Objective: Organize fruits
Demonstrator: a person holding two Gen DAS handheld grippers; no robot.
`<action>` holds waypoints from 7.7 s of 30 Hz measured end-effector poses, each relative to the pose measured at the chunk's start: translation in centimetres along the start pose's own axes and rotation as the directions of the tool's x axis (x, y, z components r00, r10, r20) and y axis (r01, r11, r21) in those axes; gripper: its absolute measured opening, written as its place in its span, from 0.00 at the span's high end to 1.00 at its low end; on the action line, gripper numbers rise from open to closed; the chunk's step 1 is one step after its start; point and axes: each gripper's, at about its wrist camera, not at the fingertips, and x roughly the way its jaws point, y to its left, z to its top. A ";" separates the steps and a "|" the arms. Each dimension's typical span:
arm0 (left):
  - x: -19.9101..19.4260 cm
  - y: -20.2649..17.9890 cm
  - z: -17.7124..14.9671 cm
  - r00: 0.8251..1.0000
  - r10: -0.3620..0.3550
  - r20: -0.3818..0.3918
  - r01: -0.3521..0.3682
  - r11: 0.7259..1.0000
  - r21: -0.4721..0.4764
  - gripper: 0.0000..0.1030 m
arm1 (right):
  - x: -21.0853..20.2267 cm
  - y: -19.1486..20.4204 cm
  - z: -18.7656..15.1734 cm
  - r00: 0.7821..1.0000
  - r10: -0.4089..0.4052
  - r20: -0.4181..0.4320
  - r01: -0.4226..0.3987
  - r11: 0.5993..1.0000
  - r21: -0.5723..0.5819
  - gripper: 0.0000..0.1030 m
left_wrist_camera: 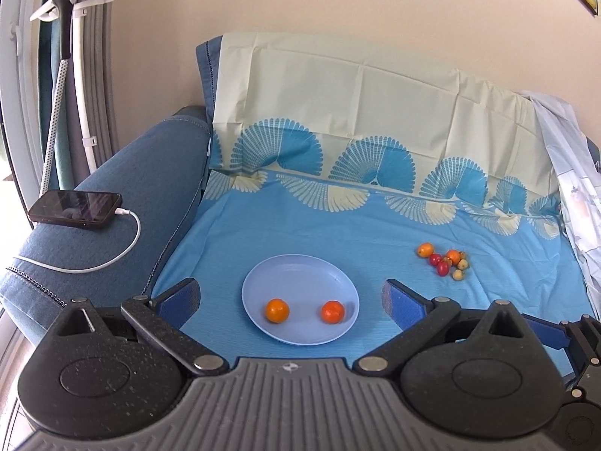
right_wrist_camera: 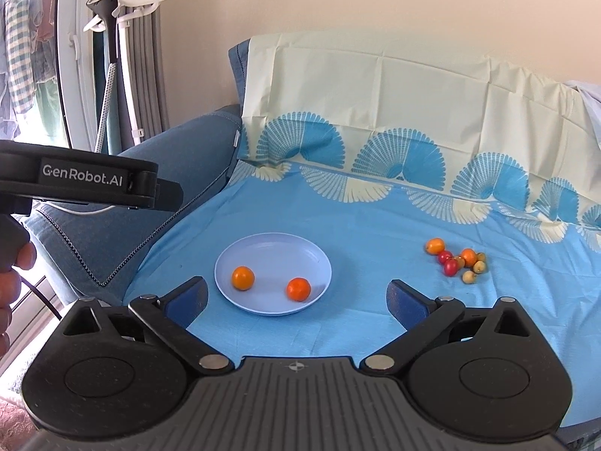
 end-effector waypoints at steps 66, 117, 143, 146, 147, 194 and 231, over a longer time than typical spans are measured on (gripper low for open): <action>43.4 -25.9 6.6 0.926 -0.104 -0.364 0.190 0.960 0.208 0.00 | 30.2 -30.4 -6.2 0.879 -0.435 -0.196 0.476 0.824 0.307 0.02; 27.6 -17.1 6.9 0.955 -0.003 -0.298 0.063 0.979 0.193 0.63 | 27.3 -27.4 -3.7 0.959 -0.280 -0.040 0.281 0.933 0.225 0.73; 5.5 1.0 1.1 0.983 -0.039 -0.181 0.031 0.999 -0.043 0.63 | 4.2 -2.0 0.9 0.999 0.030 -0.024 -0.032 0.997 -0.075 0.73; 5.3 2.6 1.1 0.984 -0.036 -0.174 0.023 0.997 -0.074 0.63 | 4.2 -0.4 1.1 0.998 0.044 -0.036 -0.047 0.993 -0.105 0.73; 5.3 2.9 1.1 0.984 -0.035 -0.174 0.020 0.996 -0.084 0.63 | 4.2 0.0 1.2 0.998 0.049 -0.040 -0.053 0.992 -0.111 0.73; 25.8 4.4 2.7 0.957 0.027 -0.288 -0.038 0.999 -0.033 0.00 | 25.0 2.6 -0.3 0.973 0.072 -0.221 -0.118 0.971 -0.206 0.23; 0.7 3.0 0.1 0.994 0.064 -0.088 -0.070 0.995 -0.070 0.00 | -0.7 1.2 0.3 0.999 -0.045 0.012 0.045 0.999 0.003 0.02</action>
